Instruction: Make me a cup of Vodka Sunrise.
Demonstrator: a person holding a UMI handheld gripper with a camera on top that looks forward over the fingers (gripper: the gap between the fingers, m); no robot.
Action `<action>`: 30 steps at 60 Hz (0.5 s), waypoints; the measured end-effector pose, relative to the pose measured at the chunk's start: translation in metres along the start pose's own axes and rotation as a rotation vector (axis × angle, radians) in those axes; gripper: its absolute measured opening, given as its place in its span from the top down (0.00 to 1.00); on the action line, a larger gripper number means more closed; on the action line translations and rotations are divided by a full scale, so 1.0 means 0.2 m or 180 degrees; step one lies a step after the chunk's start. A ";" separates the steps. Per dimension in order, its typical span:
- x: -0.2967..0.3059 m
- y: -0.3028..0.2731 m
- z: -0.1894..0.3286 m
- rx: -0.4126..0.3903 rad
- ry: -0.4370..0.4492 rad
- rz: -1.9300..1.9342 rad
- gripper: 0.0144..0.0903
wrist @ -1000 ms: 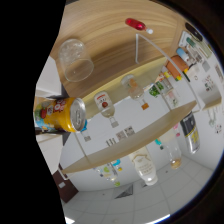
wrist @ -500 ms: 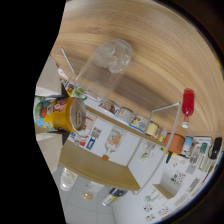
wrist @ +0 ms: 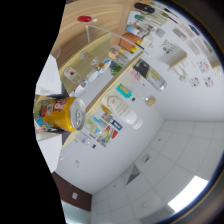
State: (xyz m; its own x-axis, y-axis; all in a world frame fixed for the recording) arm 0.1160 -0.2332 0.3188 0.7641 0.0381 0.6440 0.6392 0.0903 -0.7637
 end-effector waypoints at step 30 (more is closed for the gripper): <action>-0.01 1.20 -0.03 -0.1037 0.0074 0.2407 0.52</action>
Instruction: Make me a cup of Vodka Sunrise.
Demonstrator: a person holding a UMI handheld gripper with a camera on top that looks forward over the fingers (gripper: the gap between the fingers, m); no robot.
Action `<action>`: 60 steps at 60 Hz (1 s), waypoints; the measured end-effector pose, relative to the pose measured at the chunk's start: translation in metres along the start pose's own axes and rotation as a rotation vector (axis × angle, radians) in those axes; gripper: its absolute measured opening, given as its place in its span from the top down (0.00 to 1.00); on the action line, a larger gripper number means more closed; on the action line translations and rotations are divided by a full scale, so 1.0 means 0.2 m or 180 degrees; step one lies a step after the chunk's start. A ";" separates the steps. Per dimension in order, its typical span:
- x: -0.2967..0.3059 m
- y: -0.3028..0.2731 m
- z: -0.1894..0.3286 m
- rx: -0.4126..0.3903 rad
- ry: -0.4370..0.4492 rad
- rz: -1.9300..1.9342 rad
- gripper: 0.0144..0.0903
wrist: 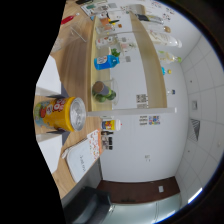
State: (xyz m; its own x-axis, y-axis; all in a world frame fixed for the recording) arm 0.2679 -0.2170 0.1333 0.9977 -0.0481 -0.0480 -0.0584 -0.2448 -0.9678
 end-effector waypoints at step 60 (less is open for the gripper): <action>0.04 0.14 -0.14 -0.0431 0.0280 -0.0095 0.06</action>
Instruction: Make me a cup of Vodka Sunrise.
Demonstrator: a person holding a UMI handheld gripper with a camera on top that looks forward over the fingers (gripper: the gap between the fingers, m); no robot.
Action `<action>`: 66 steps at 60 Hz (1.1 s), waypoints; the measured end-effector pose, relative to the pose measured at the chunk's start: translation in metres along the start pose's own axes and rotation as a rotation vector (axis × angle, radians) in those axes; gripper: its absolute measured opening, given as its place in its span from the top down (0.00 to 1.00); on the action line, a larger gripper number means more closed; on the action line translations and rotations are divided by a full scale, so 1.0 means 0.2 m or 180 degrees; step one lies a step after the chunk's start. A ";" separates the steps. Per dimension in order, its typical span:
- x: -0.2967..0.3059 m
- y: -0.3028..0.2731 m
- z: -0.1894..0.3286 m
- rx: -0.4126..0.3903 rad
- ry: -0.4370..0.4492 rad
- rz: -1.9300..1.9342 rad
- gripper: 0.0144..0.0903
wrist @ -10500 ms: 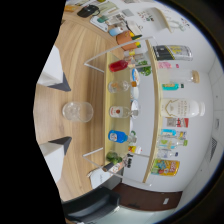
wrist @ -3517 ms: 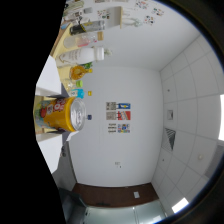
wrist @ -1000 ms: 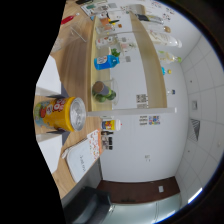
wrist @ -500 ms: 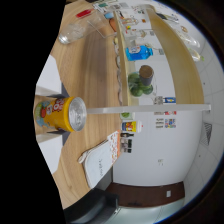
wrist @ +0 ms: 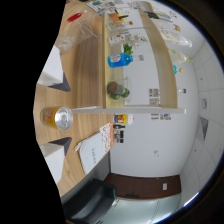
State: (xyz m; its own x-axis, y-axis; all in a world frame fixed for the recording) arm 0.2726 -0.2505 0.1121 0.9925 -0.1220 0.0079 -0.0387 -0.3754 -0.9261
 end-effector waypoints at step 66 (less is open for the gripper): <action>-1.65 -0.59 0.05 0.0394 -0.0629 -0.0034 0.17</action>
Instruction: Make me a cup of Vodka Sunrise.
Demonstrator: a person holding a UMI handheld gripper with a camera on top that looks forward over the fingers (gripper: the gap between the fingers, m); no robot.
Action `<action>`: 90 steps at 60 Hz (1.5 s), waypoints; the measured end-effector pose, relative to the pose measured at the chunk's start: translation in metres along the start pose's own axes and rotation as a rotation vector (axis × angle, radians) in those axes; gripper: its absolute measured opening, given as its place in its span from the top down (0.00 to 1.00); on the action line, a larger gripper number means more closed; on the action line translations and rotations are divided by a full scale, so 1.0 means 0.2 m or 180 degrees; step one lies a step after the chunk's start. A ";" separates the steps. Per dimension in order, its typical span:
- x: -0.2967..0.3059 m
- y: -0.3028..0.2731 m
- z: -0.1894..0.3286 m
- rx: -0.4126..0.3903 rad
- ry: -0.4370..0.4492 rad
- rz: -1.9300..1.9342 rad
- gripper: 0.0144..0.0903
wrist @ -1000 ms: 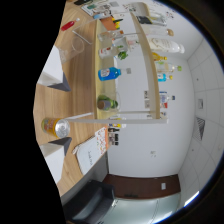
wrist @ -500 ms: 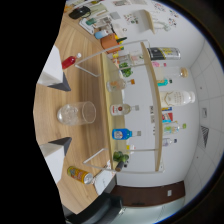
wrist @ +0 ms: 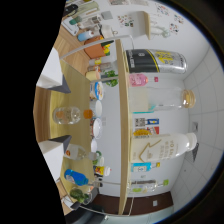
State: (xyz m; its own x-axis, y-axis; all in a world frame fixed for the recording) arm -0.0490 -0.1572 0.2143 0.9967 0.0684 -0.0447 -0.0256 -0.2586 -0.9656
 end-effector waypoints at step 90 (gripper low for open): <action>-0.07 0.57 -0.18 -0.0477 0.0066 -0.0029 0.74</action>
State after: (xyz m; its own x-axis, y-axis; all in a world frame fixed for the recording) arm -0.0631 -0.2226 0.1142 0.9982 0.0518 -0.0292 -0.0061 -0.3992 -0.9169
